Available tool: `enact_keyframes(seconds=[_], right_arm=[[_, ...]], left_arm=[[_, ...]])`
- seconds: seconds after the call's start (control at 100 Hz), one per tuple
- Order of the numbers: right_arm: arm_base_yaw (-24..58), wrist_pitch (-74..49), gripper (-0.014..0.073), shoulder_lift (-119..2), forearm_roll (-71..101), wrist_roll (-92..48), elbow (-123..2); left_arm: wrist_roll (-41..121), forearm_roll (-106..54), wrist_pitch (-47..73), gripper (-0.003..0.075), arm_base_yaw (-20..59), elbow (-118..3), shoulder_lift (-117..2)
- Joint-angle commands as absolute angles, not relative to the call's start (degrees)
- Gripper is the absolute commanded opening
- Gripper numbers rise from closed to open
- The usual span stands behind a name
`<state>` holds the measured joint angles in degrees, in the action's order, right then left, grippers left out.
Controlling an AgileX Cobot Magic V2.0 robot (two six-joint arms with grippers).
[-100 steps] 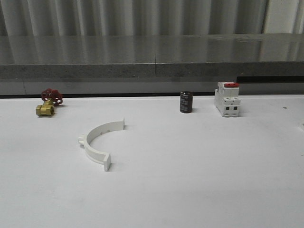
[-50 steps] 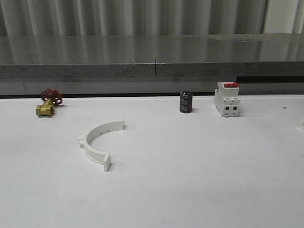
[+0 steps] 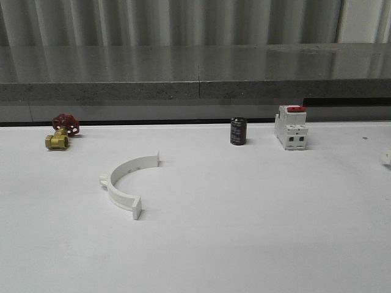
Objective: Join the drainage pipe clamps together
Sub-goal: 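Grasp the second clamp half with the right gripper and lift it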
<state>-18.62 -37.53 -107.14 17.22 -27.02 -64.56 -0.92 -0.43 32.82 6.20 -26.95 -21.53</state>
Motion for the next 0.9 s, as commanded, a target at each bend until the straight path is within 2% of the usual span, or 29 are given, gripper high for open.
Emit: enact_keyframes(seconds=[0.0,0.15,0.27,0.37,0.67,0.77,0.89], right_arm=[[-16.8,-39.6,-0.0004,-102.8,18.8,-25.4,-67.5],[-9.9,-40.6,-0.0004,-97.1,17.6,-12.2,-67.8],[-0.2,-39.7,-0.0004,-93.1,10.9,-4.2,-67.8],[8.8,-39.2,-0.0004,-92.3,3.0,8.8,-68.1],[30.0,-46.2,-0.0004,-98.8,-23.9,49.4,-75.0],[33.5,-45.6,-0.0004,-102.0,-26.4,56.3,-77.9],[36.1,-45.4,-0.0004,-105.6,-25.9,57.6,-81.1]], left_arm=[[-1.0,-0.9,28.7,-0.0021,6.1,-28.4,-21.8],[-1.0,-0.9,28.7,-0.0021,6.1,-28.4,-21.8],[-1.0,-0.9,28.7,-0.0021,6.1,-28.4,-21.8],[-1.0,-0.9,28.7,-0.0021,6.1,-28.4,-21.8],[-1.0,-0.9,28.7,-0.0021,6.1,-28.4,-21.8],[-1.0,-0.9,28.7,-0.0021,6.1,-28.4,-21.8],[-1.0,-0.9,28.7,-0.0021,6.1,-28.4,-21.8]])
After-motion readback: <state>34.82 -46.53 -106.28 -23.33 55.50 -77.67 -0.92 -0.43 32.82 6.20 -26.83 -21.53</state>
